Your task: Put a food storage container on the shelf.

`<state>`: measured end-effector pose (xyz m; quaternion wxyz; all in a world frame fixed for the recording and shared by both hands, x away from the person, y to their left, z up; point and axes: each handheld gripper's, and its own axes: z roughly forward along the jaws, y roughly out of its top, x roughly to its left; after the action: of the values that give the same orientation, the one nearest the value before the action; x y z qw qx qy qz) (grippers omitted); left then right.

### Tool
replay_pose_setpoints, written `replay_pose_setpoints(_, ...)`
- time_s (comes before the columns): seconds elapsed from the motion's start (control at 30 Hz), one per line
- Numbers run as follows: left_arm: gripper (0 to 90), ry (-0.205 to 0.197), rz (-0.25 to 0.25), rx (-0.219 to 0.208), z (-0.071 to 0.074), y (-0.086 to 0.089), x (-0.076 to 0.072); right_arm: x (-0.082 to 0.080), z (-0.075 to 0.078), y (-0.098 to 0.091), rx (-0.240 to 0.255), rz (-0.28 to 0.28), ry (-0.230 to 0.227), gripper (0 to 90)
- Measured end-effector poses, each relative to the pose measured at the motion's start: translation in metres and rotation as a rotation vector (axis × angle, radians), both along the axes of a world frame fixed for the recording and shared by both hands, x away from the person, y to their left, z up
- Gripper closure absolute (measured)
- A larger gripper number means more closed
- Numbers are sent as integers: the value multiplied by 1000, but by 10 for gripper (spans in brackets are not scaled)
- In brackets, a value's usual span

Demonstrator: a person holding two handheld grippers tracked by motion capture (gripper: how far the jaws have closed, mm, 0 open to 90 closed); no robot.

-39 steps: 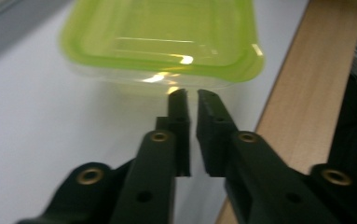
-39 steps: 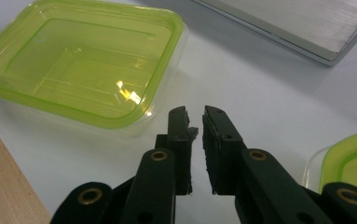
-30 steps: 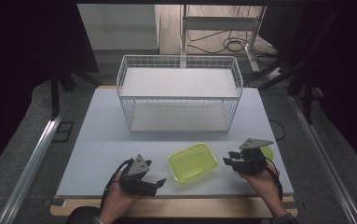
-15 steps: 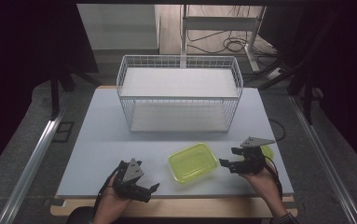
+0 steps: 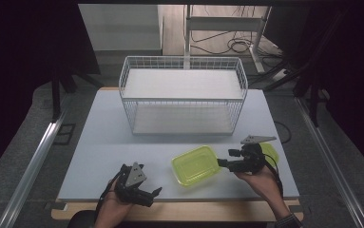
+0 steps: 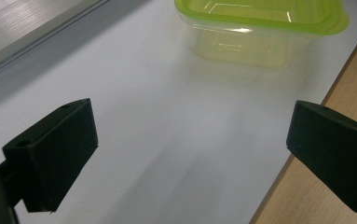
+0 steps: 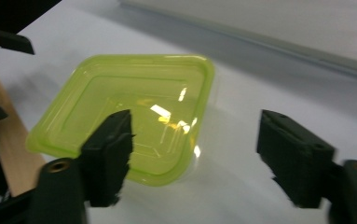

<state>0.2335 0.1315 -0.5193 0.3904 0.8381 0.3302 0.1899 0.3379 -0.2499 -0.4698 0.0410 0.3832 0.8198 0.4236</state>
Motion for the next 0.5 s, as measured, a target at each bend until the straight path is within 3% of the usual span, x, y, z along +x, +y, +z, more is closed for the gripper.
replay_pose_setpoints(0.2,20,-3,-8,16,-1,-2,0,16,-4,10,0,14,59,487)
replay_pose_setpoints(0.27,20,-5,-10,22,-1,-3,0,24,-7,14,-2,7,107,519)
replay_pose_setpoints(0.33,21,-4,-13,26,-1,-3,0,27,-9,16,-9,0,119,526)
replay_pose_setpoints(0.5,21,-7,-21,44,-2,-5,-1,39,-17,20,1,-22,200,585)
